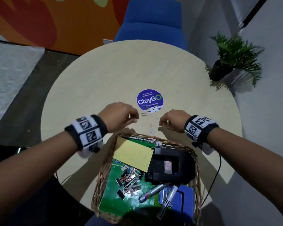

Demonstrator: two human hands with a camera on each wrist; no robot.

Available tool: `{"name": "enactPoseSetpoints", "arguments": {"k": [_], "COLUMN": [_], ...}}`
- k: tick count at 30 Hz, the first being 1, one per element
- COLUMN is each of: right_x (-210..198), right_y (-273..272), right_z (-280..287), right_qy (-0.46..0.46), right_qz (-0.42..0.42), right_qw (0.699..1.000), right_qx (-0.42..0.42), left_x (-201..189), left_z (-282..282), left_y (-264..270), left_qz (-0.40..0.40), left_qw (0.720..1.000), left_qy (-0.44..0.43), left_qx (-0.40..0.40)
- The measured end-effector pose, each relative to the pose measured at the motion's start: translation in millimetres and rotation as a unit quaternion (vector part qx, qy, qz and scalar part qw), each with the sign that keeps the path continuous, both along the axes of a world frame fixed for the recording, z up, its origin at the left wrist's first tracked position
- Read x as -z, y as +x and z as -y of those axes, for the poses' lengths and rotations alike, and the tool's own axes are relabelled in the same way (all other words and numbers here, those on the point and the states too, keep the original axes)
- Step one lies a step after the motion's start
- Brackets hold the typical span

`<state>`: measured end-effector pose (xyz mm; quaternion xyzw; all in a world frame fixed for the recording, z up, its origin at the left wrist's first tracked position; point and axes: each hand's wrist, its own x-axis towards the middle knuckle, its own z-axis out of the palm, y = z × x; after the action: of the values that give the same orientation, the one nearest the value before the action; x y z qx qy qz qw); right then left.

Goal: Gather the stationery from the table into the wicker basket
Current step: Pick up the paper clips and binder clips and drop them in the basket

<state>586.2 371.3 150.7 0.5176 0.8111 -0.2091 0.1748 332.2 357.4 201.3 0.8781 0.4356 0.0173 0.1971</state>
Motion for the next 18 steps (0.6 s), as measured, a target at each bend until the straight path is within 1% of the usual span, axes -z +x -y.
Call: {"name": "enactPoseSetpoints", "arguments": {"k": [1,3,5,8,10,13,16,18], "right_x": [4.4,13.5,23.7,38.5,45.3,50.3,51.1,52.3], "right_y": [-3.5,-8.3,-10.5,-11.6,-11.5,-9.9,-6.3,-0.8], "right_z": [-2.0,-6.8,-12.1,-17.4,-18.0,-17.3,-16.4,-14.6], "right_qy": [-0.009,-0.023,-0.039,-0.046,-0.042,-0.042,-0.055,-0.052], "right_qz": [0.003,-0.004,-0.024,-0.045,-0.061,-0.082,-0.079,-0.067], "right_qw": [1.0,0.999,0.999,0.998,0.997,0.996,0.995,0.996], "right_qx": [-0.013,-0.027,-0.025,-0.012,-0.01,-0.003,0.011,0.01], "left_x": [4.7,22.7,41.9,64.6,75.7,85.2,87.7,87.7], "left_z": [-14.9,-38.6,-53.6,-64.7,-67.2,-67.0,-66.0,-64.9], "left_y": [6.9,20.4,30.0,39.6,47.8,65.1,86.3,99.3], "left_qz": [-0.04,-0.129,-0.186,-0.172,-0.172,-0.191,-0.2,-0.22], "left_qw": [0.999,0.988,0.979,0.98,0.977,0.971,0.964,0.956], "left_qy": [0.011,0.008,-0.024,-0.094,-0.117,-0.131,-0.145,-0.144], "left_qx": [0.025,0.078,0.084,0.044,0.045,0.065,0.1,0.13]}}
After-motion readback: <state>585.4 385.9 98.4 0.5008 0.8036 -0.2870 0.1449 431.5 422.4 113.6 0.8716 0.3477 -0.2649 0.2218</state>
